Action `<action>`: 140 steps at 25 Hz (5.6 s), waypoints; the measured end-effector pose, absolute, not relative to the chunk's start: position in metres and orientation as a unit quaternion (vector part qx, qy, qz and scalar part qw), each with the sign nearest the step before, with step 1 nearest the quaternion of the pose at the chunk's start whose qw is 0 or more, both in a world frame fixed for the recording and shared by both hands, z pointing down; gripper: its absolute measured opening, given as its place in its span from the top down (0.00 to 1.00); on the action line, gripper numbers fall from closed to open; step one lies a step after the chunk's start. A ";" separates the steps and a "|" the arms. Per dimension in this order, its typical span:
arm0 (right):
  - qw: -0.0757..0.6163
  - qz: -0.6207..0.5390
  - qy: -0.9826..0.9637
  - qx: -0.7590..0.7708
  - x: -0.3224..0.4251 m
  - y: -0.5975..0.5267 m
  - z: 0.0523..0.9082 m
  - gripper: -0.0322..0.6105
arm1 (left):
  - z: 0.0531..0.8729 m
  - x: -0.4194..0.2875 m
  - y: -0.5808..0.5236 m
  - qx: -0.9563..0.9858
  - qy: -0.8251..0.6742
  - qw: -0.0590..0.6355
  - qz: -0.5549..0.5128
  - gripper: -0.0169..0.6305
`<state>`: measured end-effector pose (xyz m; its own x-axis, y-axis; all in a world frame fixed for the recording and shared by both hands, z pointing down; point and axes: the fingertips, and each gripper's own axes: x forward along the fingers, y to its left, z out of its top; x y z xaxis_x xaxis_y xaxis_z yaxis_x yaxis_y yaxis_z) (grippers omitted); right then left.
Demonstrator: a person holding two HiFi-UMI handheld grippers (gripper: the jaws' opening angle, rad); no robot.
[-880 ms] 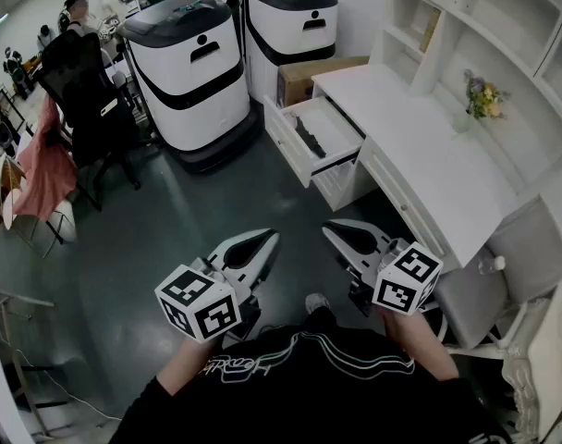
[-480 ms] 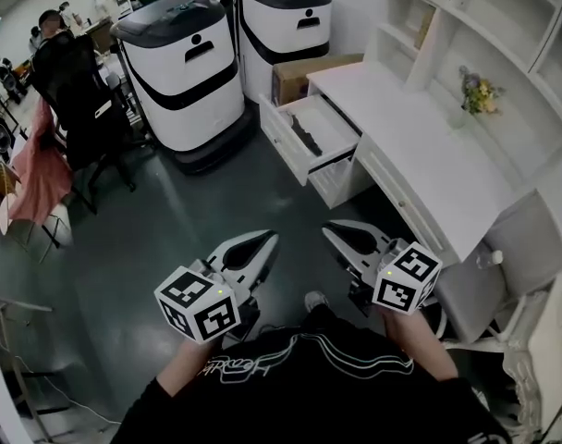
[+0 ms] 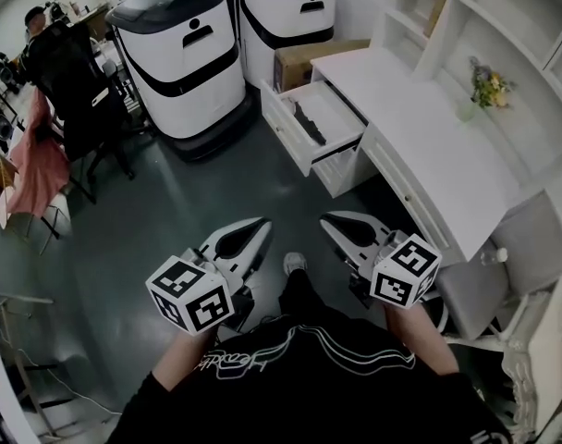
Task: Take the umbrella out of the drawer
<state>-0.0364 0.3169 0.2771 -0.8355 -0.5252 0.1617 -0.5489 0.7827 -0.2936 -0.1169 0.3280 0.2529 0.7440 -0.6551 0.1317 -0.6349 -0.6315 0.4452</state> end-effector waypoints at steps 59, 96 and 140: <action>0.257 0.303 -0.863 0.312 0.018 -0.312 0.572 0.62 | 0.441 -0.056 -0.308 0.852 -0.327 0.393 0.108 0.94; 0.507 0.280 -0.750 0.320 -0.005 -0.333 0.777 0.58 | 0.509 -0.111 -0.342 0.807 -0.369 0.445 0.121 0.94; 0.220 0.188 -0.856 0.429 0.061 -0.203 0.438 0.61 | 0.349 -0.031 -0.142 0.888 -0.333 0.314 0.050 0.94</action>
